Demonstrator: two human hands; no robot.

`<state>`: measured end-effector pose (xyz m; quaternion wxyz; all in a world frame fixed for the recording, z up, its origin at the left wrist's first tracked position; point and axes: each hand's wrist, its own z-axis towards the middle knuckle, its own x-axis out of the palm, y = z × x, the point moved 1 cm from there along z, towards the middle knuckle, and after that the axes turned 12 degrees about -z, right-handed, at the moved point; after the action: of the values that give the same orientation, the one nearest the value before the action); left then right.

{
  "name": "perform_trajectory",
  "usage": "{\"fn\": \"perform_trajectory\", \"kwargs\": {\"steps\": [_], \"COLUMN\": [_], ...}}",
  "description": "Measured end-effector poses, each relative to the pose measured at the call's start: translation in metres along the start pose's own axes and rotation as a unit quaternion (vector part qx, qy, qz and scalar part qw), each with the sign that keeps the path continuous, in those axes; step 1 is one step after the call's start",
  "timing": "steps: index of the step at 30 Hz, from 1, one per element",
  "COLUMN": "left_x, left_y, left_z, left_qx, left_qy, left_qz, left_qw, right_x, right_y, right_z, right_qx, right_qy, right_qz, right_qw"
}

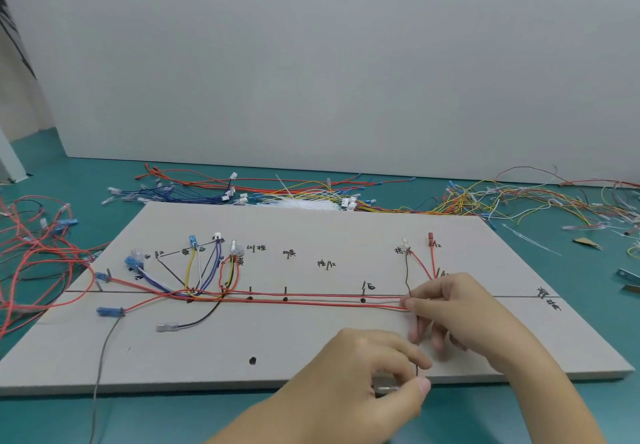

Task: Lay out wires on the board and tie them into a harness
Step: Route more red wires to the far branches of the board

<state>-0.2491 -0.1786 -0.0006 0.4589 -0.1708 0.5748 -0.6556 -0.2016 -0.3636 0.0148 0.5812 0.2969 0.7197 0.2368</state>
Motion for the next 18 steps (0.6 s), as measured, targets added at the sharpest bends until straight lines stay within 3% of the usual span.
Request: {"fn": "perform_trajectory", "kwargs": {"steps": [6,12,18], "left_x": [-0.015,-0.027,-0.011], "left_y": [-0.001,0.018,0.028], "left_z": [0.009,0.024,0.046], "left_qx": [0.007,-0.017,0.027], "left_qy": [-0.049,-0.107,-0.014], "left_qz": [-0.035,0.07,0.189], "left_qw": [0.998,0.992,0.981], "right_x": [0.003,0.001,0.003], "right_y": [-0.017,-0.024,-0.019], "right_z": [-0.003,-0.005,-0.008], "right_qx": [0.007,-0.015,-0.05], "right_qy": [-0.059,-0.112,-0.095], "right_qz": [0.021,-0.055,-0.153], "right_qw": [0.998,0.992,0.982]}}
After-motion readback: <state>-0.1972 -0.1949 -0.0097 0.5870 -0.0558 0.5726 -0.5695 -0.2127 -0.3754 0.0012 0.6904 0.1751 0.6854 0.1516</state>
